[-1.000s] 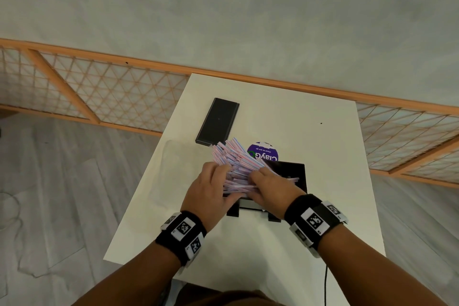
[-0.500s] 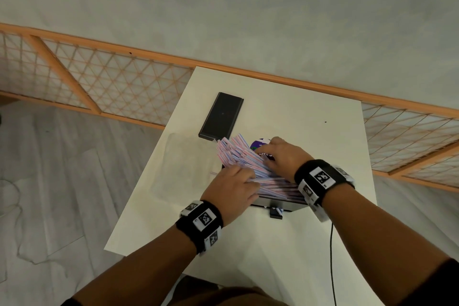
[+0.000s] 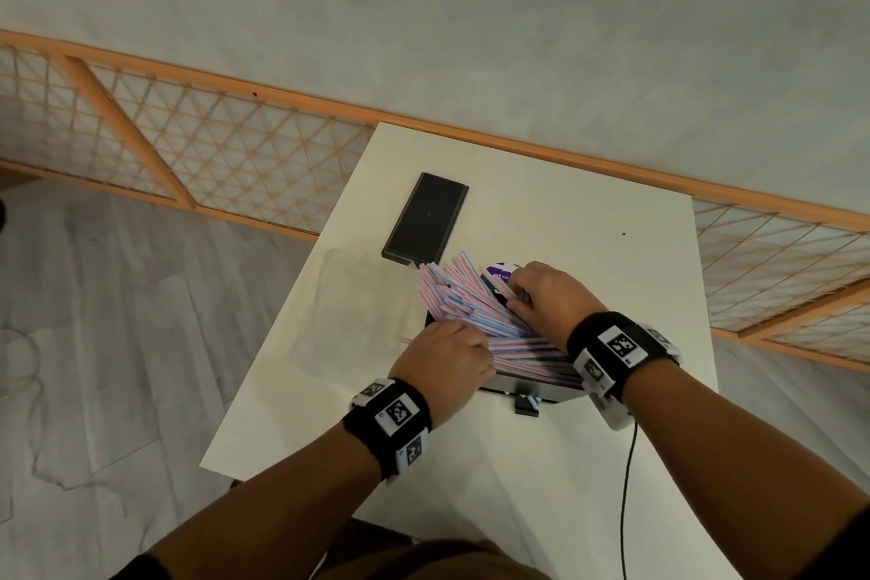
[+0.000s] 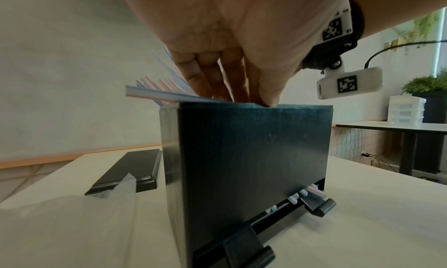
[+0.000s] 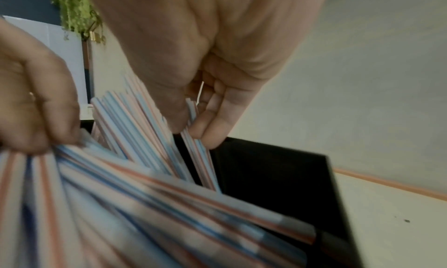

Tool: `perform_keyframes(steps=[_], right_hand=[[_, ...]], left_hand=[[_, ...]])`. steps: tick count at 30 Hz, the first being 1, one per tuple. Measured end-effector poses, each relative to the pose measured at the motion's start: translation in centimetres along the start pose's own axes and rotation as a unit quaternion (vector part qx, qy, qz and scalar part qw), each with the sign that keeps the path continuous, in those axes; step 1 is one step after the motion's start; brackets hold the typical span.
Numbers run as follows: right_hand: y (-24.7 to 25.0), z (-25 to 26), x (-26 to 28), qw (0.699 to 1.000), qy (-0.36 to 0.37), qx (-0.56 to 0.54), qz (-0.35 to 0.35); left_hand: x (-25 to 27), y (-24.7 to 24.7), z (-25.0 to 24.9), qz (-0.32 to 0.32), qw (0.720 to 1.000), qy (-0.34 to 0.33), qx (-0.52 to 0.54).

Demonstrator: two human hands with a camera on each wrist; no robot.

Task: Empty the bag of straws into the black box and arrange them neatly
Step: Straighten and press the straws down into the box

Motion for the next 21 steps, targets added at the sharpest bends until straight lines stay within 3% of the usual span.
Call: perform_keyframes(steps=[5,9,16,21], right_hand=[[-0.4,-0.9,1.2,0.996,0.021,0.052,0.070],[-0.3,-1.3,1.9,0.996,0.018,0.055,0.072],[7.2,-1.2,2.3,0.998,-0.020,-0.024,-0.045],[12.3,2.2,2.7,0.998,0.021,-0.013,-0.053]], left_hand=[[0.2,-0.7,-0.1,0.008,1.000,0.009,0.001],[0.3,-1.2,0.1,0.016,0.999,0.029,0.010],[0.3,-2.3,0.8,0.078,0.996,0.042,0.025],[-0.1,-2.4,0.6,0.095,0.993,0.059,0.047]])
Point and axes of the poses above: each hand's wrist, its own x-axis away from the middle knuckle, its own y-axis out of the back of the hand, z = x × y, the point moved 9 cm from there along -x, towards the middle knuckle, and after that the axes turned 14 degrees about -z, right-handed, at the moved point
